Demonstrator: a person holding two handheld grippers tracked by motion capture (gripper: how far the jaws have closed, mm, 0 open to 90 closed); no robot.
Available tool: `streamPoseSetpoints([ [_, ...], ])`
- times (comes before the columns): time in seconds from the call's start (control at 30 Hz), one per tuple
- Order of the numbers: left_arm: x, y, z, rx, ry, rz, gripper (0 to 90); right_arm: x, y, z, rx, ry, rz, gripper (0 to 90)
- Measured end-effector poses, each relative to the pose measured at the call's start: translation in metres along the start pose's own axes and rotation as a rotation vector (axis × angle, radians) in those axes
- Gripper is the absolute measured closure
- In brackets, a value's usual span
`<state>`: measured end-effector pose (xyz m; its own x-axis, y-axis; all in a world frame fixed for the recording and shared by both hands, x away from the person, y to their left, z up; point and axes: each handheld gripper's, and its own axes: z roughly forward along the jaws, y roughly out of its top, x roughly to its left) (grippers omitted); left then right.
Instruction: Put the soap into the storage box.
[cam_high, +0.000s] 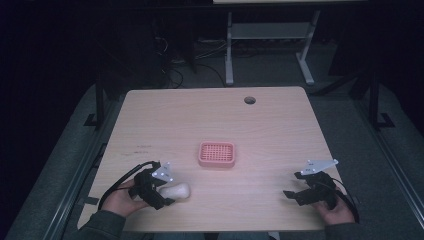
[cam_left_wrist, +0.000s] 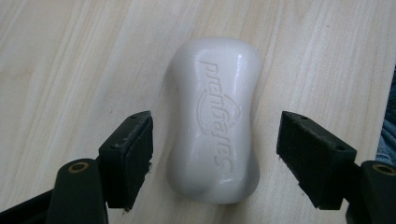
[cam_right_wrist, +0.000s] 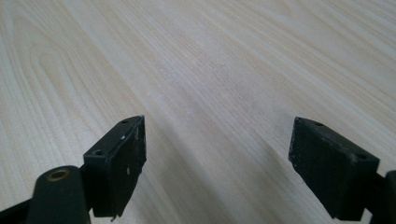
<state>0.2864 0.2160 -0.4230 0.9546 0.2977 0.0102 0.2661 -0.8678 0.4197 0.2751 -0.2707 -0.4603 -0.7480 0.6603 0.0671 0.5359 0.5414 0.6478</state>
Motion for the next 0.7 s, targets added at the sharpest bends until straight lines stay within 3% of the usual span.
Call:
streamPoseSetpoints([
  [0.7,0.003,0.009,0.015,0.074,-0.029,-0.008,38.8,0.002,0.001,-0.001,-0.010,0.004,-0.005,18.7],
])
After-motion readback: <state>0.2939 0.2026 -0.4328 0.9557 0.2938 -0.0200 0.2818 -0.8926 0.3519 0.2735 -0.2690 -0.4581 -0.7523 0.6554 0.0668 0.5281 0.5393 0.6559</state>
